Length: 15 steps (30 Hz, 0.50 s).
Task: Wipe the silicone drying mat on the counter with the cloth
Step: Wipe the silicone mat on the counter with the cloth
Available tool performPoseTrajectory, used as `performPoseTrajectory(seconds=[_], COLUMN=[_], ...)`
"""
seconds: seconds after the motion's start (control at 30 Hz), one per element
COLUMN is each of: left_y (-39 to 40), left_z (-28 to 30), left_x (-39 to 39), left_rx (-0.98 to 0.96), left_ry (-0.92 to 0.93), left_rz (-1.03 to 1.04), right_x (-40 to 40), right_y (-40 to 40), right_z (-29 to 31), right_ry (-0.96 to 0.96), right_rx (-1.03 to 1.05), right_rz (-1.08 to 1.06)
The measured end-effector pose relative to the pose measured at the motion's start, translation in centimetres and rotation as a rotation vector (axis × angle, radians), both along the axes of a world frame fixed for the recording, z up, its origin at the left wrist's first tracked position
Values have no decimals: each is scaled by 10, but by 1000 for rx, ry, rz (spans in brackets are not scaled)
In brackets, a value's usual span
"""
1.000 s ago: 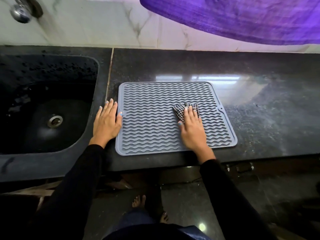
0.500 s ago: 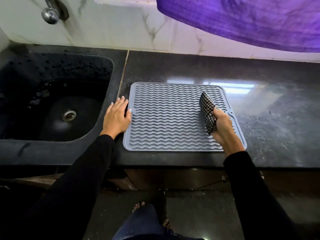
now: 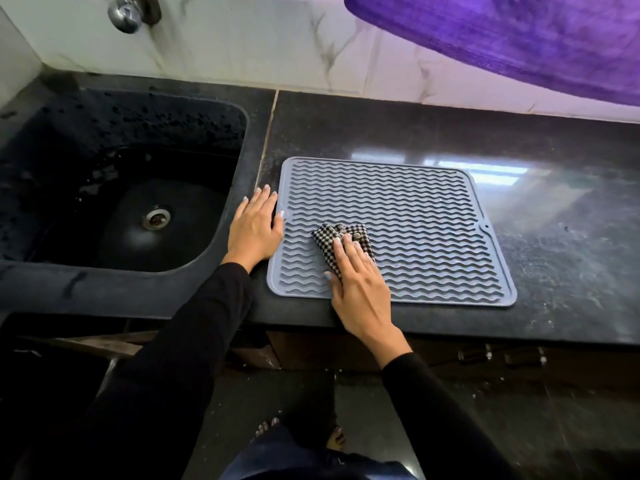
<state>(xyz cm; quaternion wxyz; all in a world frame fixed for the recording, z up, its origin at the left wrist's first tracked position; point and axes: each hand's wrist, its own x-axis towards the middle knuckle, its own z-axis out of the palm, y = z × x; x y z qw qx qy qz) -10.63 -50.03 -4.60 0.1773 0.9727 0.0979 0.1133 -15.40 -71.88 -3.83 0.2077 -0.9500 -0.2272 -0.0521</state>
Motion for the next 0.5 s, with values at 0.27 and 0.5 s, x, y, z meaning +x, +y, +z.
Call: performPoseTrajectory(seconds=[0.27, 0.5], left_y=[-2, 0], left_z=[6, 6], left_x=[-4, -6], left_rx=[-14, 9], left_ry=[84, 122], left_rz=[-20, -38], right_x=[48, 44], right_y=[-22, 3], right_z=[40, 46], right_ry=[849, 297], right_rx=[996, 487], right_rz=[-196, -269])
